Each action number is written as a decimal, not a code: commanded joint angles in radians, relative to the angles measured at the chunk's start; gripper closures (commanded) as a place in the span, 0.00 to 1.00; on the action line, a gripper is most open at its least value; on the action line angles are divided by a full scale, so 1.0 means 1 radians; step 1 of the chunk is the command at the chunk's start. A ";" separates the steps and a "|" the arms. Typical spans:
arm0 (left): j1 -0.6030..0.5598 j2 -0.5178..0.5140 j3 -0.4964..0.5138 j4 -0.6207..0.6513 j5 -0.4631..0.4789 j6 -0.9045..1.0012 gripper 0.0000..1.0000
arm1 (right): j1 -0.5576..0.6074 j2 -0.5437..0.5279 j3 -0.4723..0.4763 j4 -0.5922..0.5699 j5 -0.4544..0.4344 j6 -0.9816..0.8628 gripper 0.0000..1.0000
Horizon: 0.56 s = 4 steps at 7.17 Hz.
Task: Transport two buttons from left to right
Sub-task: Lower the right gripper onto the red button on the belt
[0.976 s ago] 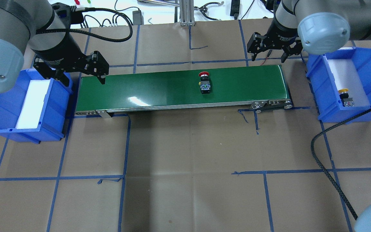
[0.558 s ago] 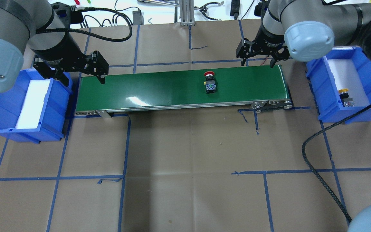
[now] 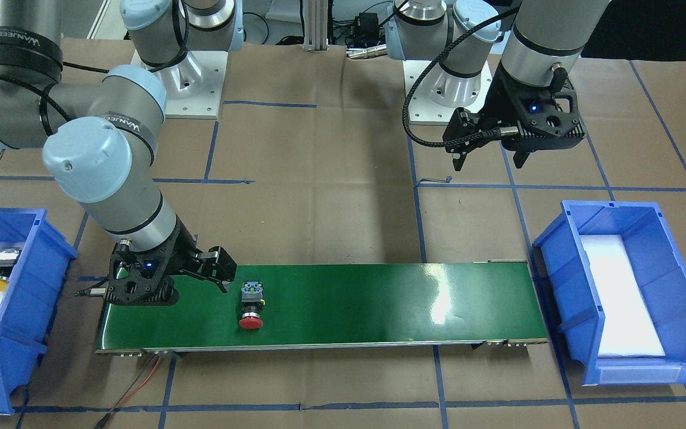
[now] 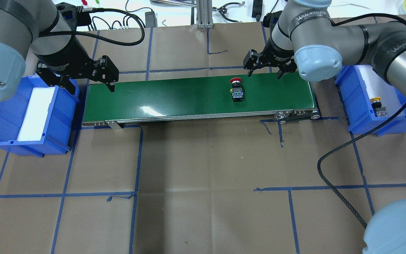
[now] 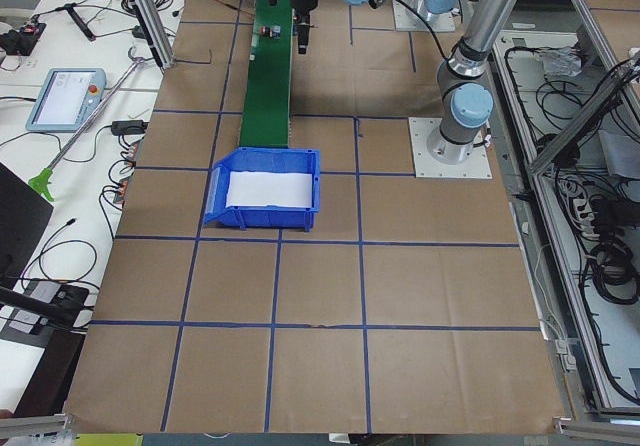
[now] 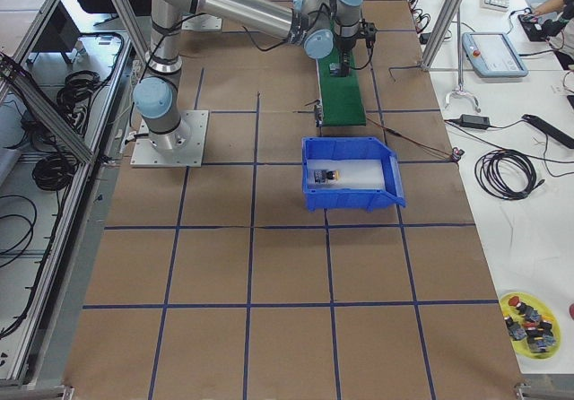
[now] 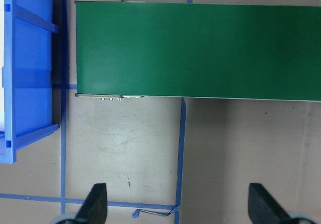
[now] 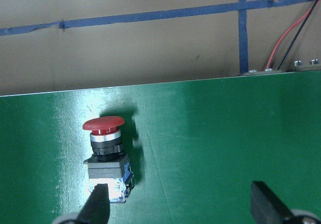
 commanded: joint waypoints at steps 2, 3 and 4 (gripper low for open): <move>0.000 0.002 0.000 0.000 0.000 0.000 0.00 | 0.036 0.070 -0.035 -0.024 0.002 0.059 0.01; -0.001 0.000 0.002 0.000 0.002 -0.002 0.00 | 0.036 0.085 -0.049 -0.025 0.002 0.056 0.01; 0.000 0.000 0.000 0.000 0.004 0.000 0.00 | 0.036 0.089 -0.047 -0.024 -0.007 0.055 0.01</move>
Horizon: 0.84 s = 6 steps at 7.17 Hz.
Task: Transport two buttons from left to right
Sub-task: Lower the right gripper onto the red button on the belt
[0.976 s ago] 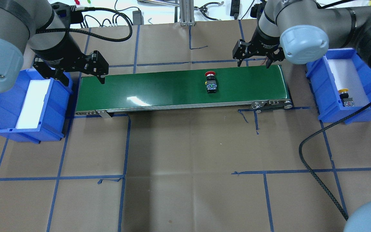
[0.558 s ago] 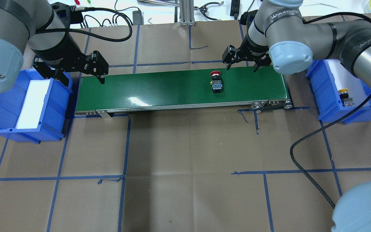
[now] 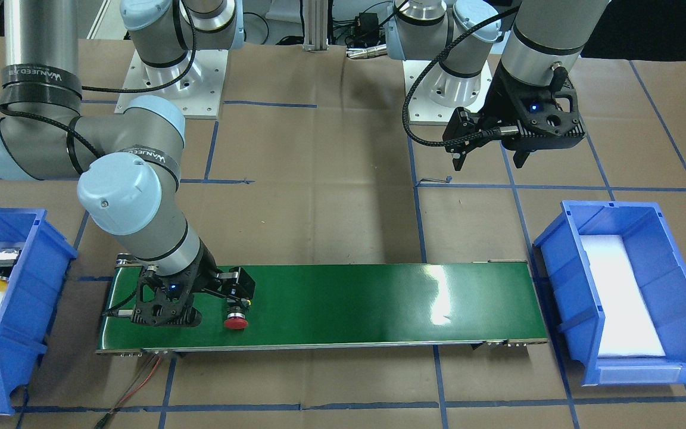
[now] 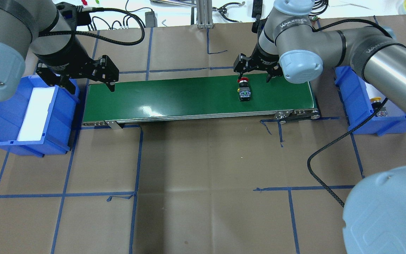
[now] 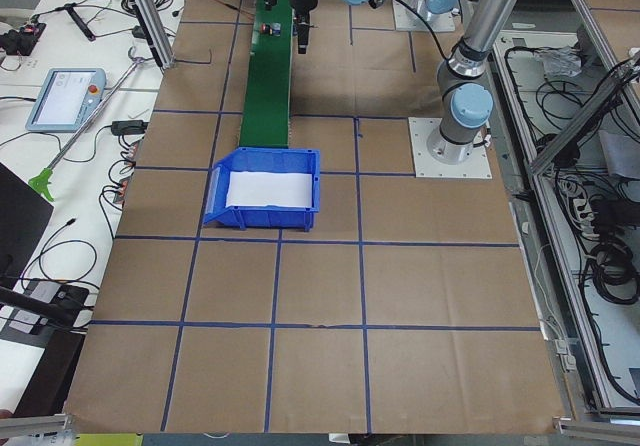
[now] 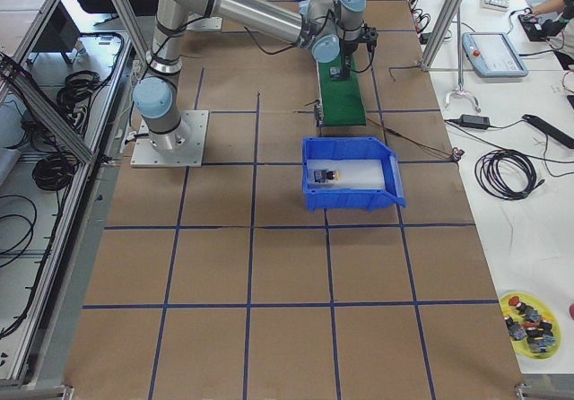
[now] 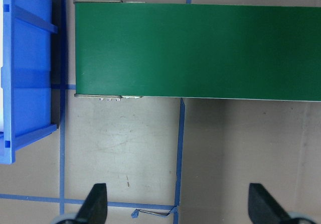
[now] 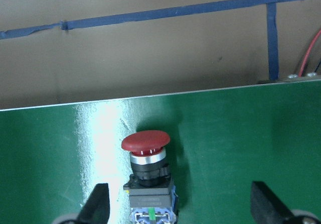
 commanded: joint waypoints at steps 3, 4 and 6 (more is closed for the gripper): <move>-0.001 0.000 0.001 0.003 0.002 0.001 0.00 | 0.003 0.034 0.006 0.006 -0.019 -0.007 0.03; -0.001 0.000 0.001 0.003 -0.001 0.001 0.00 | 0.003 0.037 0.010 0.008 -0.051 -0.008 0.04; -0.001 0.001 0.001 0.003 -0.006 0.001 0.00 | 0.003 0.043 0.018 0.008 -0.097 -0.008 0.09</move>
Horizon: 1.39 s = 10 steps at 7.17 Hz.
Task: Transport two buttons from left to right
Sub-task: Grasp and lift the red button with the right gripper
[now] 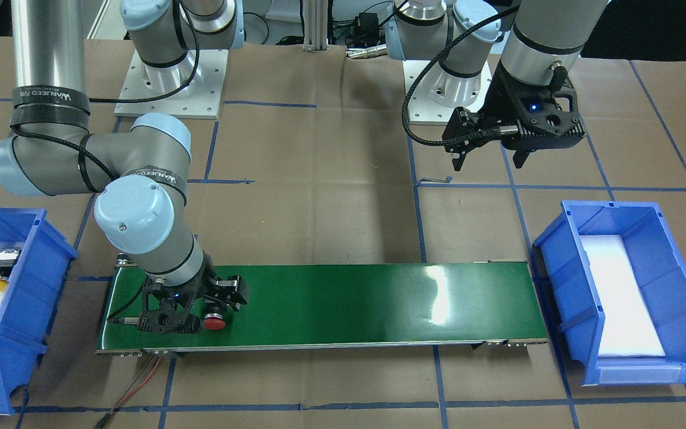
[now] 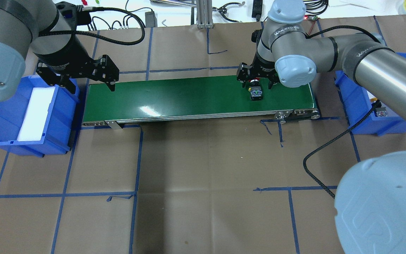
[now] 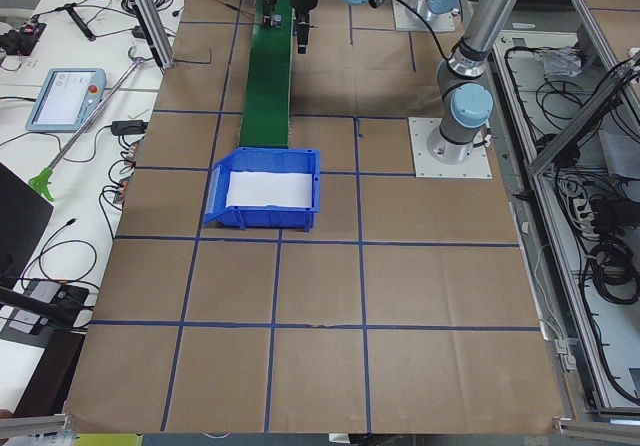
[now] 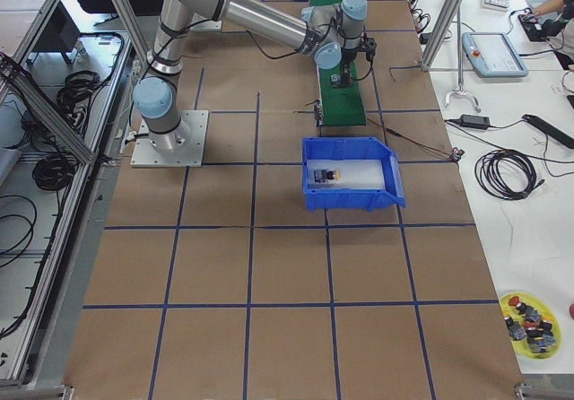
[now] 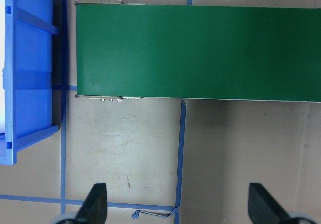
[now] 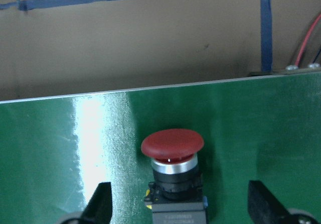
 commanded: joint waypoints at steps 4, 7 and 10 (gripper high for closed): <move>0.000 0.002 -0.001 -0.002 0.003 0.000 0.00 | -0.001 0.009 -0.002 0.023 -0.021 -0.007 0.92; -0.002 0.007 0.000 -0.002 0.000 0.000 0.00 | -0.015 -0.036 -0.019 0.062 -0.100 -0.054 0.98; 0.000 0.011 -0.001 -0.005 -0.002 0.000 0.00 | -0.197 -0.189 -0.143 0.373 -0.097 -0.252 0.97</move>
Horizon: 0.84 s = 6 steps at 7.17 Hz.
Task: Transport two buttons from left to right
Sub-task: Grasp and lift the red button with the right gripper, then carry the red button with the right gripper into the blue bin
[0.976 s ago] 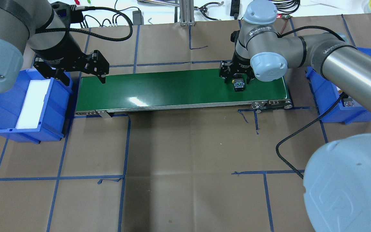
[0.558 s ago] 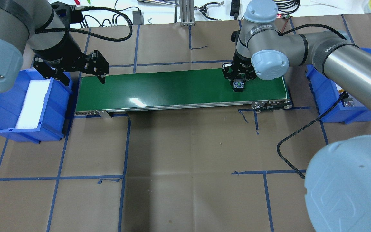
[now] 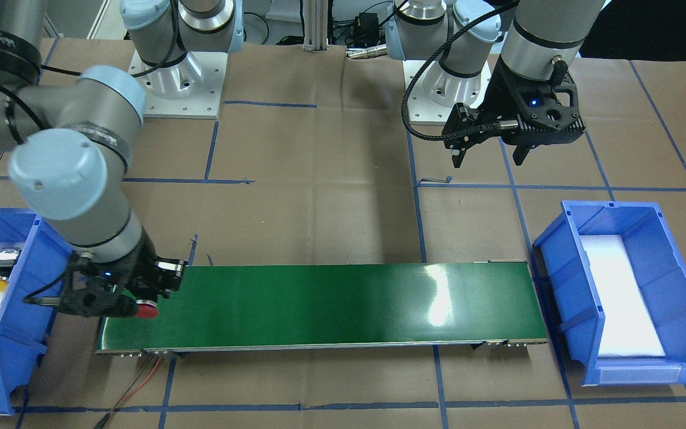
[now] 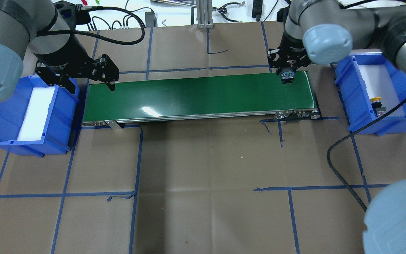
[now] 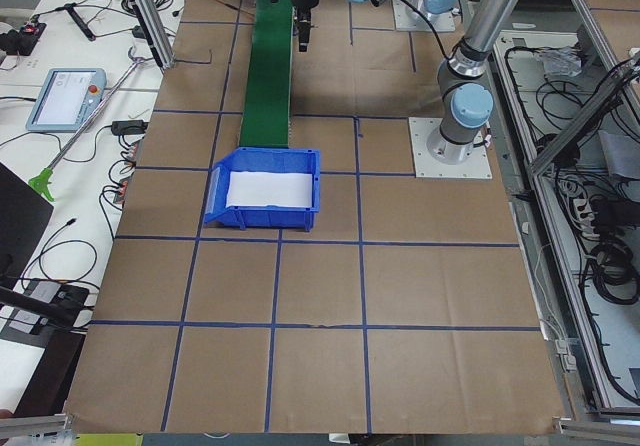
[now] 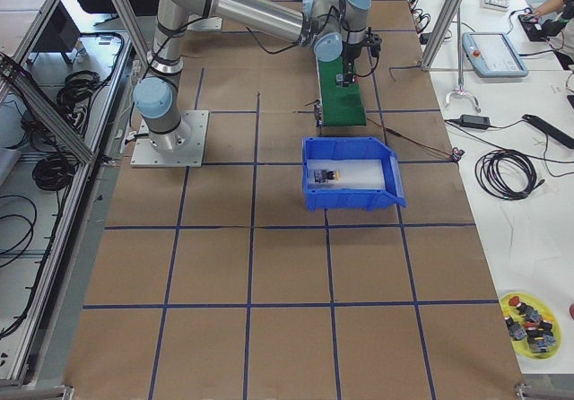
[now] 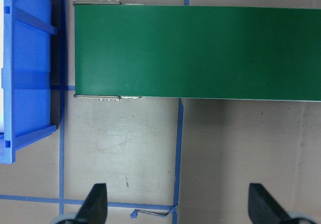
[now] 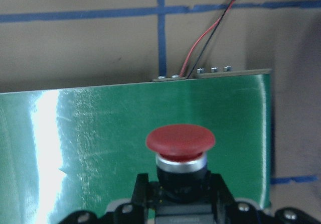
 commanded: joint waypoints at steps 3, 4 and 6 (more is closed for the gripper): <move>0.000 0.002 0.000 -0.001 0.000 0.000 0.00 | -0.351 -0.103 -0.070 0.178 0.015 -0.487 0.96; 0.001 0.002 0.000 -0.001 0.000 0.000 0.00 | -0.408 -0.088 -0.066 0.162 0.016 -0.552 0.96; 0.001 0.001 0.000 -0.001 0.000 0.000 0.00 | -0.473 0.014 -0.073 0.031 0.029 -0.661 0.97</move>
